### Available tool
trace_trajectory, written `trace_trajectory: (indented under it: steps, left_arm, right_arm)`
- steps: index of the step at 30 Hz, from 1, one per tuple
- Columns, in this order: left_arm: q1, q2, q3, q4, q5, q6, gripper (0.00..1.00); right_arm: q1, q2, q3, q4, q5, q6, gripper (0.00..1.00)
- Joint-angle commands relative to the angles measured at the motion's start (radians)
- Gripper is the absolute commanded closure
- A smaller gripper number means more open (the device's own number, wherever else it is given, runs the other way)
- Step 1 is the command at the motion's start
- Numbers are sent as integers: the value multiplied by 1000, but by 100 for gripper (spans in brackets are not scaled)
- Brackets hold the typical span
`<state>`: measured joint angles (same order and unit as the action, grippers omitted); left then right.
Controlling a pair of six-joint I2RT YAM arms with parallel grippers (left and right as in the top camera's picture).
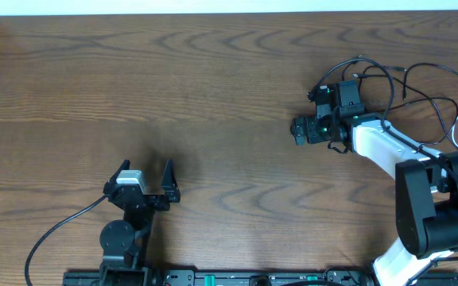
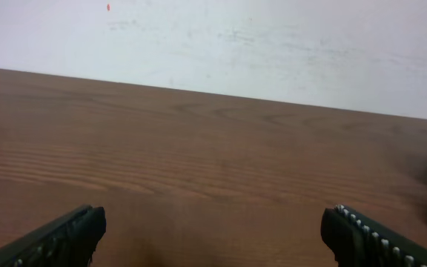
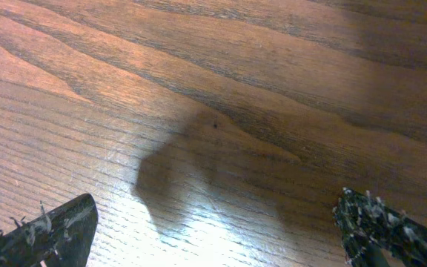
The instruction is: Untangle cables
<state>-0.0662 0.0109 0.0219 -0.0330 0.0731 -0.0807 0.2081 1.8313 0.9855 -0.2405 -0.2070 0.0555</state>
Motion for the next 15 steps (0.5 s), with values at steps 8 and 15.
trace_trajectory:
  steps: [8,15]
  left_arm:
    - [4,-6,-18,-33,28,13,2]
    - [4,-6,-18,-33,28,13,2]
  right_arm:
    - [5,-13,-12,-3,-9,-8,1]
    - [3,-4,-13,-3,-5,-8,1]
